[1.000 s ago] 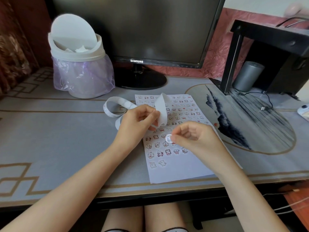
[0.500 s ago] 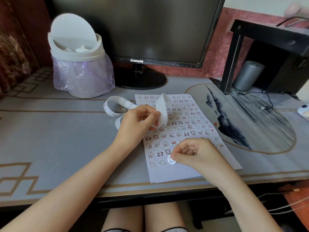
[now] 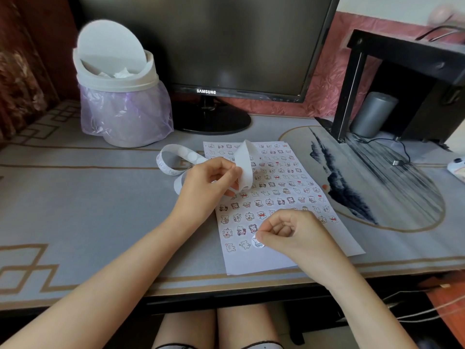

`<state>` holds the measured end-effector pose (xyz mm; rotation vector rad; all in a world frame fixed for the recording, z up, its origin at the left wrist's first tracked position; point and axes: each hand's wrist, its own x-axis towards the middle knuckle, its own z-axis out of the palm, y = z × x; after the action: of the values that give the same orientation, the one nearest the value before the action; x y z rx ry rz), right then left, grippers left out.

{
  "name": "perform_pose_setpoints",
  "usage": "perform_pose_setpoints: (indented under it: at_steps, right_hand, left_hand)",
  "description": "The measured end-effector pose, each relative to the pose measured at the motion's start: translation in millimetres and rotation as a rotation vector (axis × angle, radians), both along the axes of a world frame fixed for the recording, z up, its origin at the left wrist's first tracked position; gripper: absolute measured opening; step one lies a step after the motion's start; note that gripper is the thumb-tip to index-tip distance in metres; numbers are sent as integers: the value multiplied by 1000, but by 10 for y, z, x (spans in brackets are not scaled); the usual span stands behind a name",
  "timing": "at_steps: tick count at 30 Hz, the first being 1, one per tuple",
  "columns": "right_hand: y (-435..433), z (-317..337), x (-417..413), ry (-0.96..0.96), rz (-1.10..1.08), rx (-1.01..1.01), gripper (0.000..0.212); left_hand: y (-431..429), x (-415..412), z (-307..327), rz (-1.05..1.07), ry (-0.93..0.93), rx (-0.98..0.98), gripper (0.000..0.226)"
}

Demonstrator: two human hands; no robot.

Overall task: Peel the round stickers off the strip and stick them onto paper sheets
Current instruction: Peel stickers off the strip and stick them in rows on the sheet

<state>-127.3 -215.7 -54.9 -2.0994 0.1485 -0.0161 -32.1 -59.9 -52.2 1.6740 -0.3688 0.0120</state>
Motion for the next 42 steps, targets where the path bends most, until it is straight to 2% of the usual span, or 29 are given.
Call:
perform_pose_setpoints:
  at_steps: [7, 15, 20, 27, 30, 36, 42]
  right_hand:
    - [23, -30, -16, -34, -16, -109, 9]
    - [7, -43, -42, -62, 7, -138, 13]
    - [0, -50, -29, -48, -6, -105, 28]
    - [-11, -60, -9, -41, -8, -133, 17]
    - [11, -70, -2, -41, -37, -118, 22]
    - [29, -52, -1, -58, -51, -230, 16]
    - [-8, -63, -11, -33, -15, -133, 21]
  left_hand:
    - [0, -2, -1, 2, 0, 2, 17]
    - [-1, -7, 3, -2, 4, 5, 16]
    - [1, -8, -2, -6, 0, 6, 16]
    - [-3, -4, 0, -9, 8, 0, 17]
    - [-6, -7, 0, -7, 4, 3, 17]
    - [-2, -13, -1, 0, -6, 14, 17]
    - [0, -11, -4, -1, -7, 14, 17]
